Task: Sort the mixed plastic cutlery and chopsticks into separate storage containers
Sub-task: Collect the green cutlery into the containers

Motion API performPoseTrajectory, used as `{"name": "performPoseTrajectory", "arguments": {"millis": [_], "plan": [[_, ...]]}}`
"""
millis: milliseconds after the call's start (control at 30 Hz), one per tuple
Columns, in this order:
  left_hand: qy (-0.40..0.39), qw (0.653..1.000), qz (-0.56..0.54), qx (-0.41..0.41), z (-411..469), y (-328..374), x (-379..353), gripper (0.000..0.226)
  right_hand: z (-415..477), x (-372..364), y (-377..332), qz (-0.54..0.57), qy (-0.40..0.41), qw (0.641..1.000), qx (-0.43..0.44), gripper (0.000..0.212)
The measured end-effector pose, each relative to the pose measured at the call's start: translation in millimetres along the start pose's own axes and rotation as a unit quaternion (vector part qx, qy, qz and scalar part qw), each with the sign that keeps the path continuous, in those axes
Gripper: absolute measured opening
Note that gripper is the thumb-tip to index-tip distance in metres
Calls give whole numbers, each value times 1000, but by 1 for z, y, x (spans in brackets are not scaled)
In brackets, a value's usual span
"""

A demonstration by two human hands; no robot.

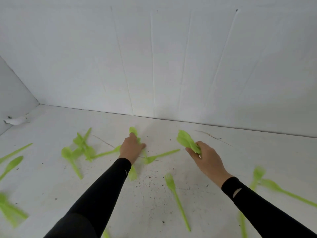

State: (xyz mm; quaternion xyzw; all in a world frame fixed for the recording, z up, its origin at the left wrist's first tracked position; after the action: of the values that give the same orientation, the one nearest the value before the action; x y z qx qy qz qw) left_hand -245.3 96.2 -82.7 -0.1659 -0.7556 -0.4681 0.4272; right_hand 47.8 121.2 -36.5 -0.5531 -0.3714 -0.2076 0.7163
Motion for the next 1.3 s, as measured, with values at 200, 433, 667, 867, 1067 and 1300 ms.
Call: {"name": "performPoseTrajectory", "arguments": {"millis": [200,433,667,867,1067,1300], "plan": [[32,993,-80,-79,-24,65,0,28,-39,58,53,134,53,984,-104,25],[-72,961,-161,-215,-125,211,-52,11,-86,109,104,379,55,891,-245,29],[-215,921,-141,-292,-222,313,-155,19,-134,167,146,495,100,817,-278,22],[-268,885,-351,-150,-241,329,-201,37,-153,207,186,502,107,810,-284,15],[-221,797,-561,-21,-232,320,-223,46,-153,196,197,419,-50,871,-251,28],[-211,759,-615,39,-234,286,-249,30,-141,177,185,272,-158,932,-179,19]]}}
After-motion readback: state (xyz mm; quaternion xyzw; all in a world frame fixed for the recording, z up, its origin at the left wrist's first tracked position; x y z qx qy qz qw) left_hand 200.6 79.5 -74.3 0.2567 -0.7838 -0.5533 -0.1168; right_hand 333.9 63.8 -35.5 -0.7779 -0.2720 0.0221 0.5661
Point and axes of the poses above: each hand's wrist, its own z-axis towards the middle knuckle, its own x-axis out of the back of the hand, y = z × x, the point moved 7 cm from there along z, towards the middle knuckle, and after that the axes turned 1 degree about -z, right-handed, at the moved point
